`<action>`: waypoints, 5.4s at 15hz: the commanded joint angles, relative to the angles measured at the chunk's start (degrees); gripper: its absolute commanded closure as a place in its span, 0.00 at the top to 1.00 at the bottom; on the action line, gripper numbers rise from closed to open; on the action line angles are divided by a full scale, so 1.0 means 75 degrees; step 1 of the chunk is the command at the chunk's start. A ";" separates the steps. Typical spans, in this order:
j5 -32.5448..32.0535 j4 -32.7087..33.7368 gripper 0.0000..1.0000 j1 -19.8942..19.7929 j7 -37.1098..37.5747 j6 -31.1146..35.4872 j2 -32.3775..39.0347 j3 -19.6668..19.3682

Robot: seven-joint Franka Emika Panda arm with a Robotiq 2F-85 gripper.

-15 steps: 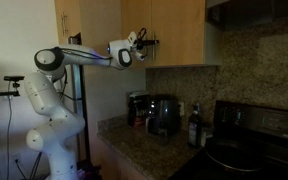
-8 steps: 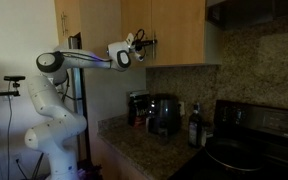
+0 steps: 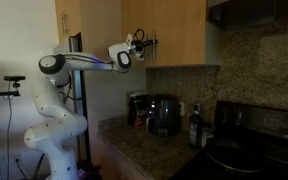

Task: Open the right cabinet door

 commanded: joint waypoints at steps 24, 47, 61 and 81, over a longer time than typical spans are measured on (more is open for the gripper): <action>-0.3150 -0.0868 0.02 0.5553 0.0621 -0.4104 -0.0321 -0.4949; -0.3969 -0.2702 0.00 0.5261 -0.0143 -0.4768 -0.2622 -0.7368; -0.5097 -0.3623 0.00 0.3843 -0.1406 -0.3833 -0.2563 -0.8618; -0.3800 -0.6036 1.00 0.7772 -0.1143 -1.1150 -0.3854 -0.7791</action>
